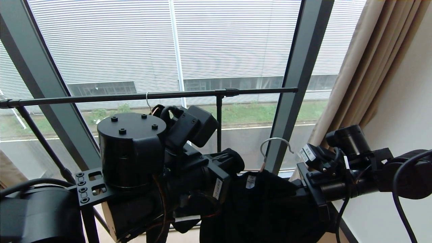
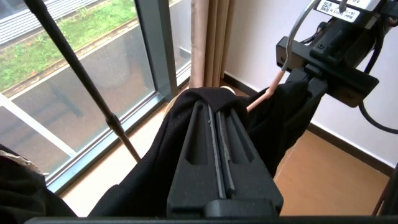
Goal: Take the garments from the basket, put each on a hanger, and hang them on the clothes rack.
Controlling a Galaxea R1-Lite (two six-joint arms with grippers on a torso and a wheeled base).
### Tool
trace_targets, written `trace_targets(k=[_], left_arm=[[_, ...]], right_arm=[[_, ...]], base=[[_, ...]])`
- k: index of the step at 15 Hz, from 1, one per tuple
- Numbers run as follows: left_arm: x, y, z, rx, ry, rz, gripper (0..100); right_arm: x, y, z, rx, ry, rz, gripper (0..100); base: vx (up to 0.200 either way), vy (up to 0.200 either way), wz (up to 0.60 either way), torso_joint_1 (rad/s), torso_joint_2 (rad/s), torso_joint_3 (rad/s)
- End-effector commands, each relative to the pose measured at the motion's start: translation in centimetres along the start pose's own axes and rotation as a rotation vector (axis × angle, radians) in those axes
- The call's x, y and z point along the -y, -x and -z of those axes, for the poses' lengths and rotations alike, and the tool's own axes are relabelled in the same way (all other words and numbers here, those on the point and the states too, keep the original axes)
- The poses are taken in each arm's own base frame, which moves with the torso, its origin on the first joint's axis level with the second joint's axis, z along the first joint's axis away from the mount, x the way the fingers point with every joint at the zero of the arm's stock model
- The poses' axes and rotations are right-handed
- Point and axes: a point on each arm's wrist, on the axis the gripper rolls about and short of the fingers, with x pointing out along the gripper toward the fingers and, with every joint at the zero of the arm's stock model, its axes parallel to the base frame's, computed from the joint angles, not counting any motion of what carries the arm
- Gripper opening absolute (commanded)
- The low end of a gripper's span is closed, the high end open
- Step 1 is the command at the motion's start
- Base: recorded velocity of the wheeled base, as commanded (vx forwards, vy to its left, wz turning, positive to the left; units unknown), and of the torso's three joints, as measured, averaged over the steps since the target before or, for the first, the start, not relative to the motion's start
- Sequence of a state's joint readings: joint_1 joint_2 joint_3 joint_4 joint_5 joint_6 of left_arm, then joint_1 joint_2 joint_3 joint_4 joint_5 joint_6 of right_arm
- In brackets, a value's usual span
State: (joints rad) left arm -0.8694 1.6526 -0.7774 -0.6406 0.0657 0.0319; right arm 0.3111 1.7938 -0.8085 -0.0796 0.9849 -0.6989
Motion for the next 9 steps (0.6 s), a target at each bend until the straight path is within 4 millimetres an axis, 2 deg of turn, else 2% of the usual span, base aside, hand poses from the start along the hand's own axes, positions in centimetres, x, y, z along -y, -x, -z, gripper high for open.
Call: trace_targets(k=[1,2,3,9], left_arm=[[0.17,-0.22,0.15,-0.006,-0.002,0.005,0],[0.4,-0.32,0.25,-0.01,-0.004,0.011,0],[0.46,-0.41,0.45,-0.018,-0.006,0.013,100],[0.38,-0.01,0.56,-0.023,-0.008,0.01,100]], right_arm=[[-0.14,0.03,0.06,0.004,0.001,-0.005,0],[-0.19,0.01,0.13,0.011,0.004,-0.011,0],[-0.22,-0.01,0.18,0.021,0.009,-0.017,0],[-0.22,-0.01,0.18,0.021,0.009,-0.017,0]], base=[[0.0,0.0,0.0,0.0,0.0,0.0],[0.0,0.0,0.0,0.0,0.0,0.0],[0.0,0.0,0.0,0.0,0.0,0.0],[0.0,0.0,0.0,0.0,0.0,0.0]])
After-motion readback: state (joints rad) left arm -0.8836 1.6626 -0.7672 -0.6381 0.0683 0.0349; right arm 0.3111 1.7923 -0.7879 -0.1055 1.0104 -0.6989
